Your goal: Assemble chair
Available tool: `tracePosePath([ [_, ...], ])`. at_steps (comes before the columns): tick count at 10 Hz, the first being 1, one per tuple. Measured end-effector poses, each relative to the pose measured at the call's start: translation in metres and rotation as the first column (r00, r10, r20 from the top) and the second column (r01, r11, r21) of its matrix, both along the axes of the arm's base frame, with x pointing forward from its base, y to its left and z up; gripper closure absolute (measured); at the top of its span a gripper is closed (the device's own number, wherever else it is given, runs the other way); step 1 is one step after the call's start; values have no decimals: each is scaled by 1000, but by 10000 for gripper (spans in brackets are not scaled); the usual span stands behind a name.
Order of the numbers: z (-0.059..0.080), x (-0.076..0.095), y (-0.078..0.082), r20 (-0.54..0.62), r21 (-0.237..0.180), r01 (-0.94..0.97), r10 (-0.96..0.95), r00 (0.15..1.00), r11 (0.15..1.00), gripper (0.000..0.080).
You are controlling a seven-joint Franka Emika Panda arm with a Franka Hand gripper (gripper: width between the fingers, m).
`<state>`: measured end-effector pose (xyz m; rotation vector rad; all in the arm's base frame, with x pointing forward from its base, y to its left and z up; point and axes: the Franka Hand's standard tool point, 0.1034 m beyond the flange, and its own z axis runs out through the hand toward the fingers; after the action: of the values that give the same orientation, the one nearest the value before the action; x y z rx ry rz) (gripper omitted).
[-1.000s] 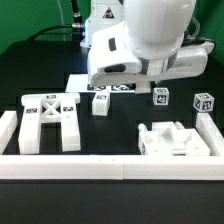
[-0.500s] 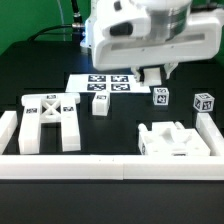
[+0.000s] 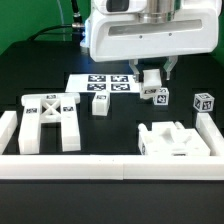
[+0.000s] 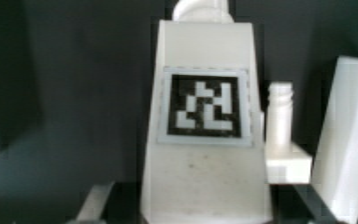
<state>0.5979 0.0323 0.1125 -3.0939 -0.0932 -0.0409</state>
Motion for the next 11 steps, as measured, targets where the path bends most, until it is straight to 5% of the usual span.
tracePosePath([
  [3,18,26,9,195,-5,-9,10,981,1000,508],
  [7,17,28,6,455,-30,-2,16,890,1000,508],
  [11,20,59,27,459,-42,-59,71,886,997,508],
])
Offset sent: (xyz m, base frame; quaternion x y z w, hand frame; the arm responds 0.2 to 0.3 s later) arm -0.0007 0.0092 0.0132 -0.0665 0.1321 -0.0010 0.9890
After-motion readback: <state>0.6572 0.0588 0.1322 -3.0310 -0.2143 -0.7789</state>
